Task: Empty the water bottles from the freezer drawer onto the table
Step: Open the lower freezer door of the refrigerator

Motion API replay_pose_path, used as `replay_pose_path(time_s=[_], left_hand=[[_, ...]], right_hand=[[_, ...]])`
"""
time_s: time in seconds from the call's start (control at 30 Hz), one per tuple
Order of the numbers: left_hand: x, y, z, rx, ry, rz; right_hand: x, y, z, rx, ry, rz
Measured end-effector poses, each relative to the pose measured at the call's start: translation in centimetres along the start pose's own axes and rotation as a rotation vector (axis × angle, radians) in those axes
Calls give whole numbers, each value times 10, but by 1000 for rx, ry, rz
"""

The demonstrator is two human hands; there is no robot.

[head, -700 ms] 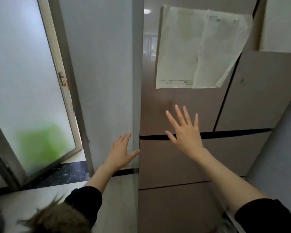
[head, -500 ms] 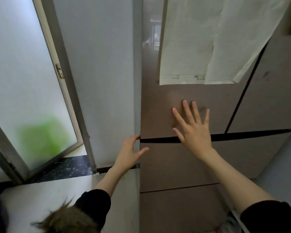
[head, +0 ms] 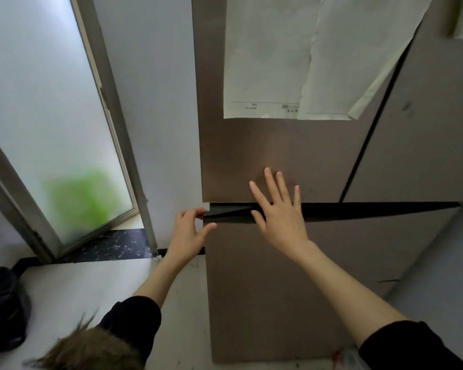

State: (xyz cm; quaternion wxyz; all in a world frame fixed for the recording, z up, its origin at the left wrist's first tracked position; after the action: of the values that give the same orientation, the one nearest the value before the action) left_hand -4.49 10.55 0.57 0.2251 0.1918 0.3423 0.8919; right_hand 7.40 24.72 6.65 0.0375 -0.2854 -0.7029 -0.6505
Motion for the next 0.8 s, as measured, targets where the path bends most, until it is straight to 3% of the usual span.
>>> replay_pose_path(time_s=[0.1, 0.17, 0.4, 0.53, 0.67, 0.8], left_hand=[[-38, 4, 7, 16, -7, 29], [-63, 9, 17, 16, -31, 49], [-135, 24, 70, 166, -353, 60], [-178, -4, 103, 349, -629, -130], [-227, -18, 118, 346, -769, -246], [-276, -27, 154, 312, -866, -318]], right_hand=[[-41, -34, -5, 116, -23, -266], [-63, -36, -7, 173, -24, -311], [-135, 11, -5, 381, -69, -178], [-178, 36, 0, 471, -123, -110], [-220, 62, 8, 509, -180, -53], [-269, 94, 22, 375, -218, -60]])
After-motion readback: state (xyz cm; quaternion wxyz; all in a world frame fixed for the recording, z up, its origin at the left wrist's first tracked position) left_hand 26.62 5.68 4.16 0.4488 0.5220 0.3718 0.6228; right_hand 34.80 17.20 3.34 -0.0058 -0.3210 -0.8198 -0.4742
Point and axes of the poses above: each hand's wrist, its own x-axis towards the middle knuckle, its own y-axis out of the back of the hand, z = x × y, the point moved 10 cm from there along x, towards the middle knuckle, and after that the axes turned 9 degrees about x, right-handed, at the moved point
